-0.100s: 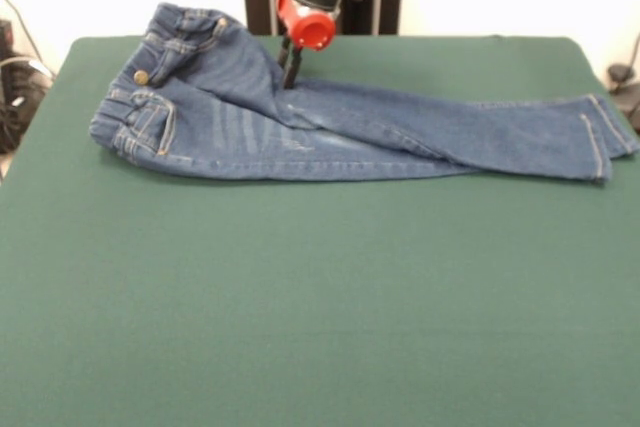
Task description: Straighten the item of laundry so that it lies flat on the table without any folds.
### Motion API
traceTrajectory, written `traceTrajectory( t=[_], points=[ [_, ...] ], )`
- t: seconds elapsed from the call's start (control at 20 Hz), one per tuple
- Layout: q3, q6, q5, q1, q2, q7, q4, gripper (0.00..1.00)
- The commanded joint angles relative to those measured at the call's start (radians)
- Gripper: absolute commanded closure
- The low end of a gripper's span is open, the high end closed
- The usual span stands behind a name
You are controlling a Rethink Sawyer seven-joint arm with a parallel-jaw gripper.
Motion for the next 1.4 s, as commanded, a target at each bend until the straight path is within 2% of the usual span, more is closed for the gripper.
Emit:
traceTrajectory(
  t=[0.05, 0.5, 0.6, 0.7, 0.9, 1.0, 1.15, 1.4],
  points=[
    [0.111, 0.043, 0.023, -0.019, 0.120, 0.218, -0.103, 1.00],
    [0.116, 0.031, -0.012, -0.031, 0.117, 0.219, -0.098, 1.00],
    [0.128, 0.010, -0.045, -0.048, 0.114, 0.235, -0.092, 1.00],
    [0.153, -0.063, -0.149, -0.096, 0.132, 0.261, -0.097, 1.00],
    [0.179, -0.037, -0.310, -0.143, 0.106, 0.184, -0.064, 1.00],
    [0.182, -0.082, -0.387, -0.156, 0.108, 0.187, -0.047, 1.00],
    [0.136, -0.175, -0.416, -0.116, 0.112, 0.195, -0.027, 1.00],
    [0.133, -0.251, -0.478, -0.142, 0.166, 0.224, -0.017, 1.00]
  ],
)
